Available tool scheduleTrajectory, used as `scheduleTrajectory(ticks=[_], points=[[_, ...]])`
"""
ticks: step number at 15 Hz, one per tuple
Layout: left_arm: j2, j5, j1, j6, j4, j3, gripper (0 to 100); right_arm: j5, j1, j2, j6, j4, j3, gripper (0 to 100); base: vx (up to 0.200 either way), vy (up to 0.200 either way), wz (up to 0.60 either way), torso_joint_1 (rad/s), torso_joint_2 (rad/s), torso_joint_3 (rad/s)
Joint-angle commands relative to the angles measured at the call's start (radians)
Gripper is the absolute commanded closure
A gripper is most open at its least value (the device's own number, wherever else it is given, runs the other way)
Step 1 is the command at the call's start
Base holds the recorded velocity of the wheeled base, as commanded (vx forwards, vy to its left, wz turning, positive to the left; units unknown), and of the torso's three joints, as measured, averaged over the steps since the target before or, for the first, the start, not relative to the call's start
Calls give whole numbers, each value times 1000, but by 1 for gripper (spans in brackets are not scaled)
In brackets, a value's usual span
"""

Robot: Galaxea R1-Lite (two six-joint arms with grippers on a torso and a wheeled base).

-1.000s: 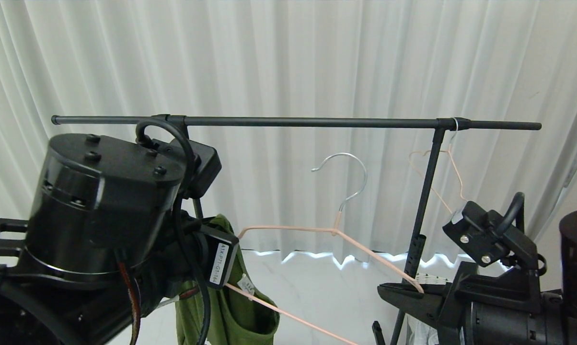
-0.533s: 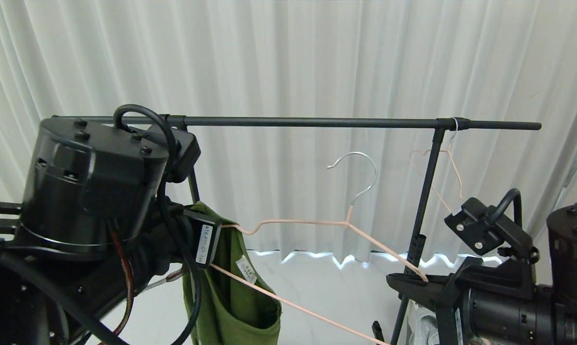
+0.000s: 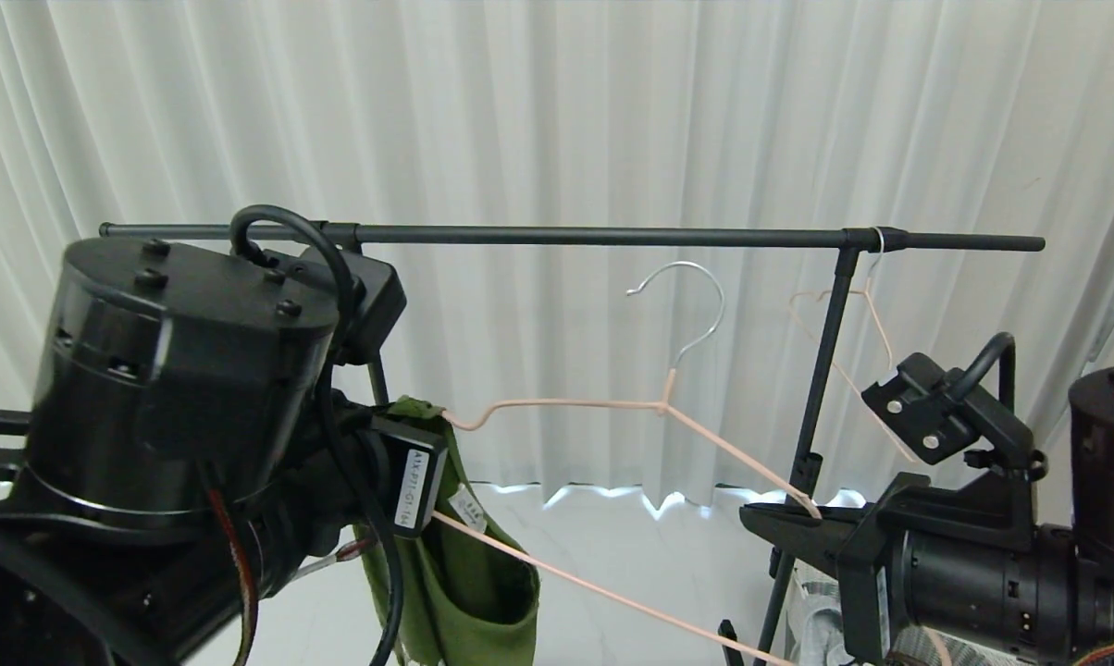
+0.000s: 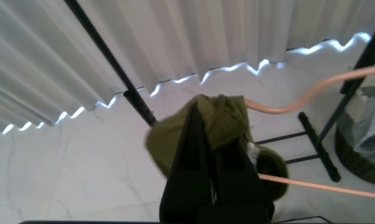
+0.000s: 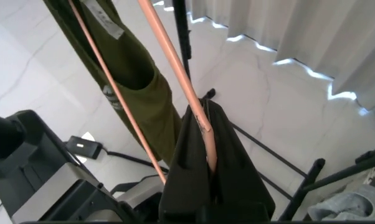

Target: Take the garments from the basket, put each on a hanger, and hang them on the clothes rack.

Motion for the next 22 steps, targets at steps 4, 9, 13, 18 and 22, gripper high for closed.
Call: scheduleTrajectory(ticks=[4,9,13,18,22], points=[[16,0,-63,-26,0,-15,100,-1,53,94,6,-18,-45,100,0,0,0,0,0,0],[35,0,-69,-46,0,-61,100,-3,120,187,40,-84,-77,100,0,0,0,0,0,0],[35,-1,-78,-54,0,-75,100,-4,156,224,52,-107,-88,100,0,0,0,0,0,0],[35,-1,-132,-81,0,-86,100,-6,180,235,72,-108,-86,100,0,0,0,0,0,0],[27,-1,-137,-81,2,-60,100,-36,177,202,81,-108,-85,100,0,0,0,0,0,0]])
